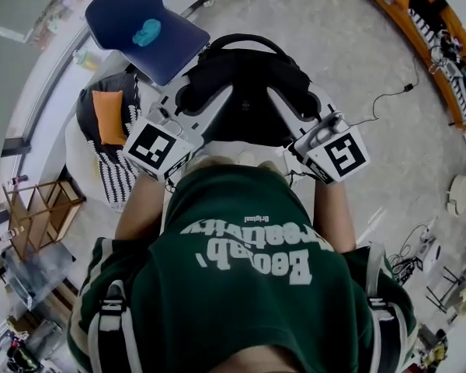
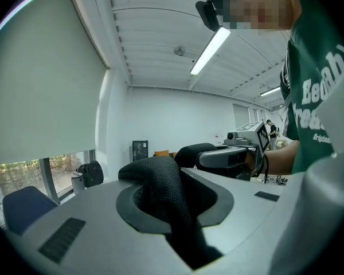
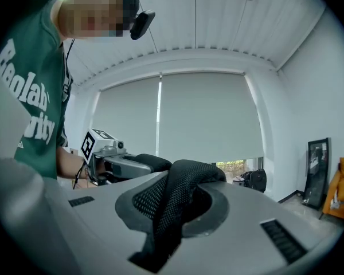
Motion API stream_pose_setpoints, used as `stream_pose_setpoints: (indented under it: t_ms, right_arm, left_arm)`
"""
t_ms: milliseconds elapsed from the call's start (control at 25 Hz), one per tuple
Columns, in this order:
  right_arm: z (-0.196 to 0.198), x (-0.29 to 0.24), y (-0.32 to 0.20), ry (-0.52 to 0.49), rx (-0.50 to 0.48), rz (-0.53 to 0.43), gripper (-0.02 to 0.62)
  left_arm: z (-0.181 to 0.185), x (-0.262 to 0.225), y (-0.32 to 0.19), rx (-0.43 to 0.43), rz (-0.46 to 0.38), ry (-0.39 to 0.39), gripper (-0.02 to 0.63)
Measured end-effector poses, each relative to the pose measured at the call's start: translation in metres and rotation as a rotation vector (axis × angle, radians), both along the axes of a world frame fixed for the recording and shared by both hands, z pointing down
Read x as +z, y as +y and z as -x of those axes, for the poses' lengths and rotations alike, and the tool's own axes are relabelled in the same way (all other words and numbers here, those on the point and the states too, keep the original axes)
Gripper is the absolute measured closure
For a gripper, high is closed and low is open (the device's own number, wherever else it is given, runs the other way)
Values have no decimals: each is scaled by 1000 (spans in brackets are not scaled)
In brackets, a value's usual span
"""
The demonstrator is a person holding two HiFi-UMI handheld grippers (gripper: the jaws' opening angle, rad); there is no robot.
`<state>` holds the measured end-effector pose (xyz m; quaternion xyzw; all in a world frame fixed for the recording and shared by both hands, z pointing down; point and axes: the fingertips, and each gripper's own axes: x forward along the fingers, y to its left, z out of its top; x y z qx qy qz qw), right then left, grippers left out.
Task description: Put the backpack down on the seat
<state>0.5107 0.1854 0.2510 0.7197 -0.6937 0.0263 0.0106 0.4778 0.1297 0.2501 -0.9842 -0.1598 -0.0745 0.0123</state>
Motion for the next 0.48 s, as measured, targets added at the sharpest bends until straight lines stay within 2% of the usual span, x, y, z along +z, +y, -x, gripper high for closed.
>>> stream_pose_setpoints:
  t_ms: [240, 480]
  right_arm:
    - [-7, -2, 14, 1, 6, -10, 523]
    - [-6, -3, 7, 15, -26, -8, 523]
  left_arm:
    - [-8, -2, 13, -1, -9, 3, 522]
    - [-9, 0, 6, -34, 3, -6, 522]
